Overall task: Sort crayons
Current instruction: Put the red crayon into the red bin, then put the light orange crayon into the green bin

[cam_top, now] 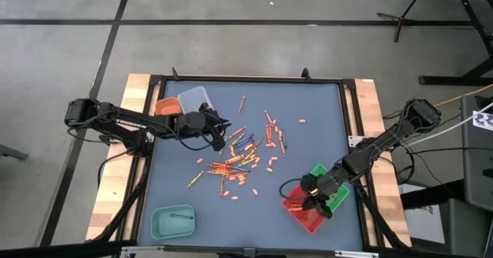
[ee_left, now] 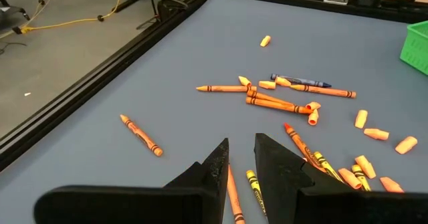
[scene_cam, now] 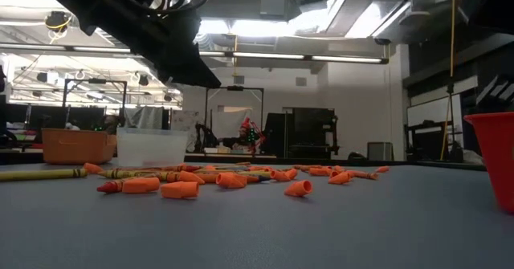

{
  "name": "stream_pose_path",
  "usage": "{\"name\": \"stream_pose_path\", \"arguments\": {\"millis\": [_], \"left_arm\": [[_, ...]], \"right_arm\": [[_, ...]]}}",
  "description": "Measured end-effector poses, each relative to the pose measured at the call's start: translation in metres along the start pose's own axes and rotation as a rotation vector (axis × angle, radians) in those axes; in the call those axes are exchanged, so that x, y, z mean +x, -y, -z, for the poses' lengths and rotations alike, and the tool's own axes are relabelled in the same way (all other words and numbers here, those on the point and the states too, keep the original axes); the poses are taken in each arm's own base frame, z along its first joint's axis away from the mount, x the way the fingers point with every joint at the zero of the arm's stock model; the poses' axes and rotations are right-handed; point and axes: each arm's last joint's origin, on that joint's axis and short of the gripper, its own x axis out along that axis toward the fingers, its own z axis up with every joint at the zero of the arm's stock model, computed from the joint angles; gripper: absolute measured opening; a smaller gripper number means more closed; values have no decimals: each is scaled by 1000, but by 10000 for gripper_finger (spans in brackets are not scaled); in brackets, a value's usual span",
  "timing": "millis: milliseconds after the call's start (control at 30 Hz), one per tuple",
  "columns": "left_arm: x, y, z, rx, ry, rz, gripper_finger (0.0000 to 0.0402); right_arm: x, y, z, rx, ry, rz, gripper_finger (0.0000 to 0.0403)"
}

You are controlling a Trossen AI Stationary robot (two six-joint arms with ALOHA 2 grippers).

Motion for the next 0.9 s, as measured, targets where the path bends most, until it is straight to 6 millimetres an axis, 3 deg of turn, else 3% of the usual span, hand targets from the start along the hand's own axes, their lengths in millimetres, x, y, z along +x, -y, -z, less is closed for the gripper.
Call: {"name": "stream_pose_path", "arguments": {"millis": [267, 633, 900], "left_arm": [[0, 0, 0, 0, 0, 0, 59], [0, 0, 0, -1, 0, 0, 59], [0, 1, 0, 0, -8, 45, 62]], "right_arm": [[0, 0, 0, 0, 0, 1, 51], [0, 0, 0, 0, 0, 1, 124], [0, 0, 0, -1, 0, 2, 128]]}}
